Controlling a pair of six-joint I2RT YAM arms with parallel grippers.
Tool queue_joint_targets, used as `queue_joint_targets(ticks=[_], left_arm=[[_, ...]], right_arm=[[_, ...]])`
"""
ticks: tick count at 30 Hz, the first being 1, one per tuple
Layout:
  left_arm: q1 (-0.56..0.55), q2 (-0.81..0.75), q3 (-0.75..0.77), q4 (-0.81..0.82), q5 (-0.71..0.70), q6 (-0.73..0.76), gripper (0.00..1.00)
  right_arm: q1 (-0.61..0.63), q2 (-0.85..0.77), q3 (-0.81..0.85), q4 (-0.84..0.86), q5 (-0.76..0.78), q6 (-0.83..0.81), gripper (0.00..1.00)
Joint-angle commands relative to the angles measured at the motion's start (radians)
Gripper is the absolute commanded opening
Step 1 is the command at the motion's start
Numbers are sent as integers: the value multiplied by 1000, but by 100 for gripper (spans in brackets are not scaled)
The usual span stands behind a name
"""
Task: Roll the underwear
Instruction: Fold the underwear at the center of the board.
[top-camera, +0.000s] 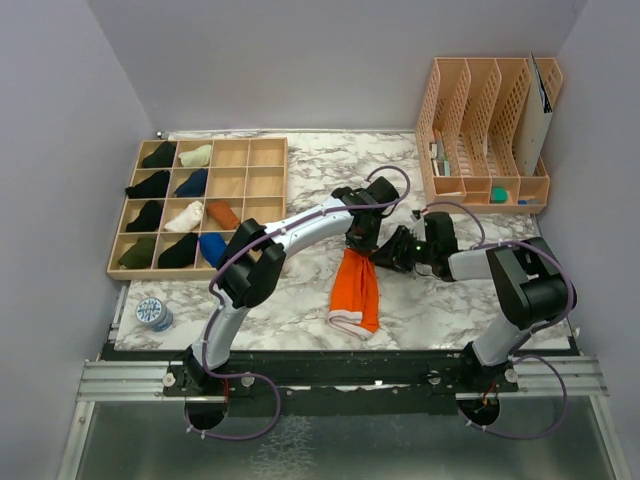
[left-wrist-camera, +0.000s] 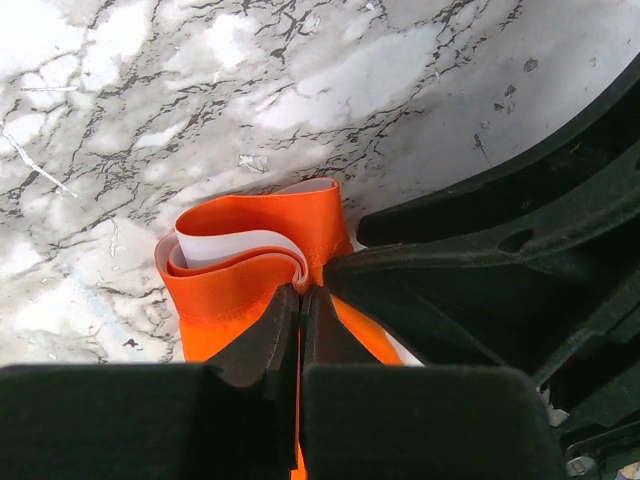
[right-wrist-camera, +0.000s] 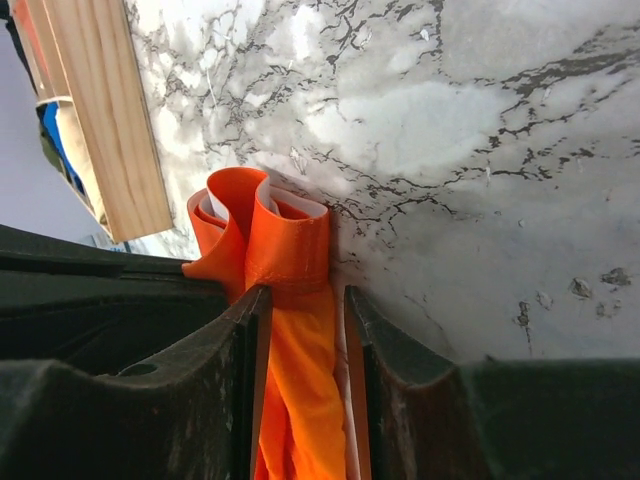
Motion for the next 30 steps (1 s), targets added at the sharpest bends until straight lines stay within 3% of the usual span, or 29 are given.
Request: queue_joint_targets(ticks=[1, 9, 14, 19, 25, 28, 30], left_arm=[[5, 2, 13, 1, 15, 7, 0], [15, -26, -14, 2, 4, 10, 0], [17, -26, -12, 2, 6, 14, 0], [18, -23, -4, 1, 16, 12, 0], [17, -17, 9, 2, 70, 20, 0], [17, -17, 11, 28, 136, 4, 0], [17, -18, 14, 50, 180, -13, 0]], right_arm=[[-11, 14, -28, 79, -39, 41, 41], [-24, -118, -14, -40, 75, 27, 48], [-25, -44, 19, 10, -37, 29, 43], [-24, 44, 56, -24, -31, -5, 42], [-25, 111, 70, -40, -37, -44, 29], [-25, 127, 63, -15, -56, -40, 14], [-24, 124, 56, -7, -54, -38, 11]])
